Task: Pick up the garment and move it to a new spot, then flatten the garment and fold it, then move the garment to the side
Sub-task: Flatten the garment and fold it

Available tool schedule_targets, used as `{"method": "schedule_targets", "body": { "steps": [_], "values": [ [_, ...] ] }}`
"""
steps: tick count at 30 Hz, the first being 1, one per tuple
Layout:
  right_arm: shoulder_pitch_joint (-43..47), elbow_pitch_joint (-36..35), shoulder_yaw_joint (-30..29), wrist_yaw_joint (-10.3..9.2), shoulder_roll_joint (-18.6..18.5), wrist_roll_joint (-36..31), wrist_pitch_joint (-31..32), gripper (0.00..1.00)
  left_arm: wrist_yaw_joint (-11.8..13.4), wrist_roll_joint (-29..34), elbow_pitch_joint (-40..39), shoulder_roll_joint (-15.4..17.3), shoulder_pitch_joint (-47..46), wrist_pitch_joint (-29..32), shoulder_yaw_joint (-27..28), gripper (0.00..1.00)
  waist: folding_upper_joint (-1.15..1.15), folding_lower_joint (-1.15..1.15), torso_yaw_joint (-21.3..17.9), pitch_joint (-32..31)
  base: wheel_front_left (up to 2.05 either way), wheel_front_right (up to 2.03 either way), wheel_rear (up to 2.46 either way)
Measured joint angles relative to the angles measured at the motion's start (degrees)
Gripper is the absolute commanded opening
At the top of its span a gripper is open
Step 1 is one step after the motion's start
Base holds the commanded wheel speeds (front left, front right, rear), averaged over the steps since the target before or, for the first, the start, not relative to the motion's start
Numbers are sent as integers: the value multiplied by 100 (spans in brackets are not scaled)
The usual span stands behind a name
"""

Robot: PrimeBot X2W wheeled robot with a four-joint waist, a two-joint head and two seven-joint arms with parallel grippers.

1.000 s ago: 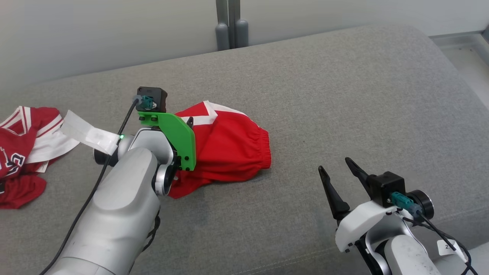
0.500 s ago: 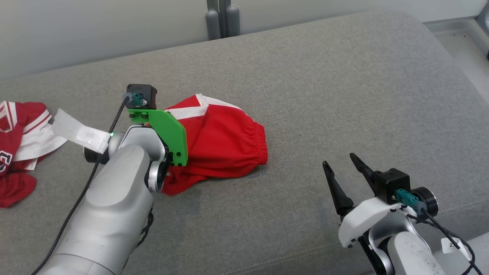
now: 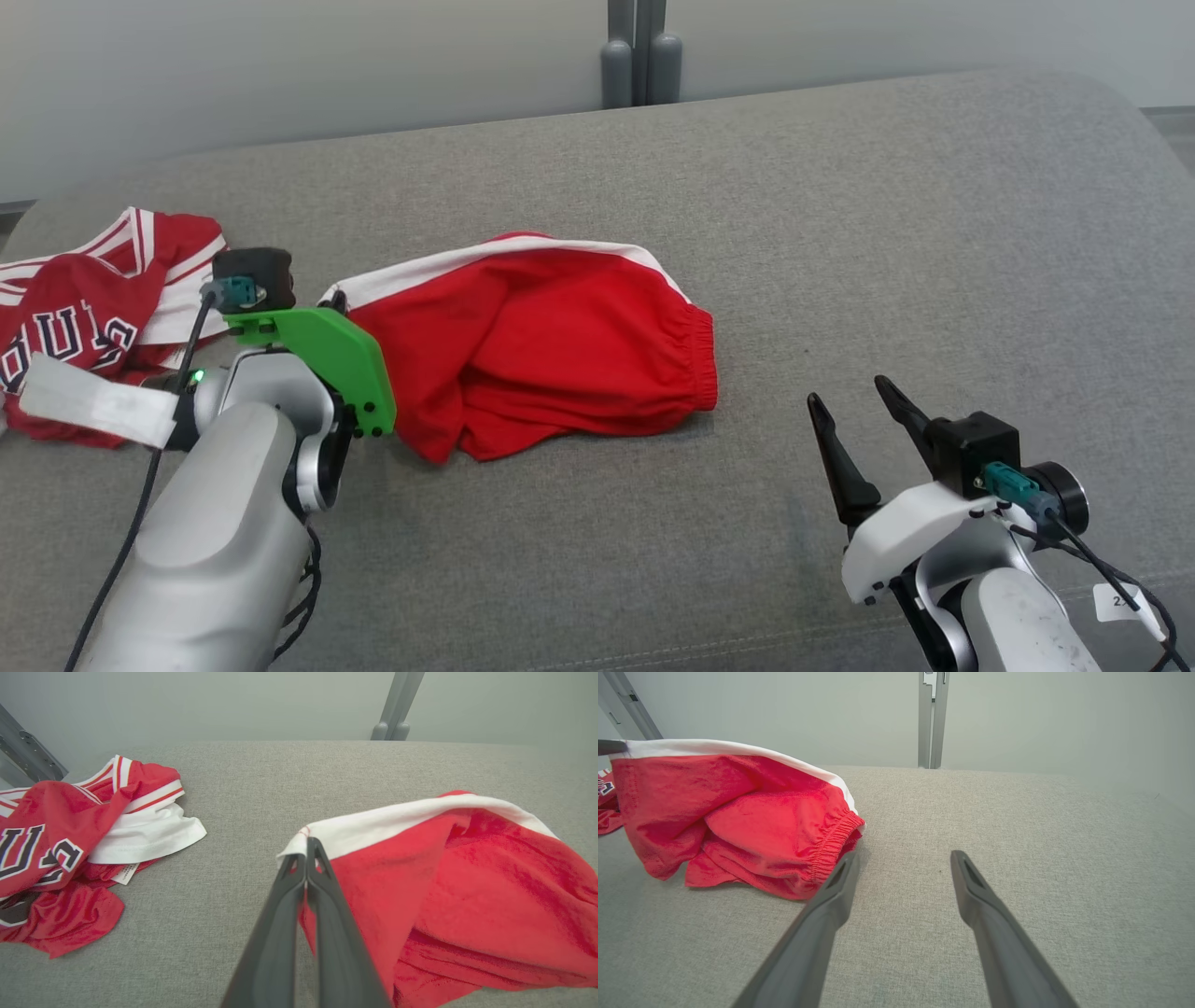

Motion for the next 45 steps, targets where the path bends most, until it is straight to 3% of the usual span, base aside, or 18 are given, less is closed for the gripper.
{"method": "schedule_targets", "body": {
  "steps": [11,22,23,24,25,30,39,42,45],
  "values": [
    [47,-73,-33,0,0,-5,59,100,272,-92,-836,552,1042,219,15,0,0,0,316,-120,0,0,0],
    [102,-91,-60,0,0,-35,103,100,435,-148,-1279,811,1877,311,-55,0,0,0,350,-156,0,0,0],
    [102,-92,-62,0,0,-42,109,100,427,-135,-1292,837,1903,269,-78,23,0,0,353,-162,0,0,0],
    [103,-94,-62,0,0,-42,111,100,431,-110,-1305,868,1917,237,-87,76,0,0,356,-168,0,0,0],
    [103,-97,-59,0,0,-42,119,100,427,-41,-1329,915,1924,185,-122,100,0,0,357,-175,0,0,0],
    [140,-94,-60,0,0,-42,126,100,439,-27,-1500,951,2152,57,-134,100,0,0,367,-245,0,0,0],
    [346,-120,-212,0,0,-79,201,100,690,-151,-2065,1094,2870,-549,140,100,0,0,465,-510,0,0,0],
    [373,-140,-258,0,0,-93,224,100,797,-151,-2203,1055,2991,-936,270,100,0,0,522,-571,0,0,0],
    [390,-156,-272,0,0,-93,236,100,868,-274,-2421,799,3184,-1696,582,100,0,0,592,-655,0,0,0]
  ]
}}
